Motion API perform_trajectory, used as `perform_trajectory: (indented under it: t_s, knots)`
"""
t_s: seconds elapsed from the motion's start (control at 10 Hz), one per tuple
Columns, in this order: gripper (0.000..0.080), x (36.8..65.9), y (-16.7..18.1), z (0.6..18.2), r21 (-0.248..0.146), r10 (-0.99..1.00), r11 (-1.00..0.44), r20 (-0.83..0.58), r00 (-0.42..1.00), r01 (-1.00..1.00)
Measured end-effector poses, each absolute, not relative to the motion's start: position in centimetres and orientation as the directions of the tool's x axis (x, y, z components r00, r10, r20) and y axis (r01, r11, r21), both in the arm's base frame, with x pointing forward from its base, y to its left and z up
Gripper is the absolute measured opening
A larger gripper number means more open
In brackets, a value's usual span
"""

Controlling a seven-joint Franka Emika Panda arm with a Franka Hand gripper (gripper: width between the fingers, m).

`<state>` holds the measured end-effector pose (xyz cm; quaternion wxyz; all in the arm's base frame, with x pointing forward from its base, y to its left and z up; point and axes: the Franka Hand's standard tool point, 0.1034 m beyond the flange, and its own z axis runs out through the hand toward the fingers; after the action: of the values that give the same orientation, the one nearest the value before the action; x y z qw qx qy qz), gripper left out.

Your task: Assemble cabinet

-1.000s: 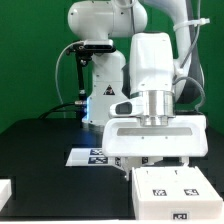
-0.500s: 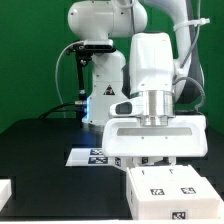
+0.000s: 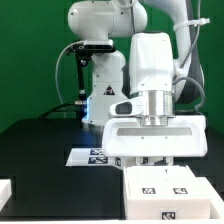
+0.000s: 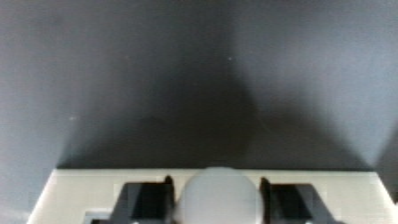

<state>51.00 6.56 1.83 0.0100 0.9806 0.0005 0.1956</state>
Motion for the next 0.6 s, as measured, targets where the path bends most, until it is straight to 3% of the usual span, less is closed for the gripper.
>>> perform_trajectory:
  t_s: [0.3,0.6]
  knots:
    - [0.0218,51.0,6.7,1.9,0.017,0.003,-1.000,0.372,0.928,-0.003]
    - [0.0218,51.1,7.4,5.3,-0.025,-0.021,-1.000,0.229,0.973,-0.016]
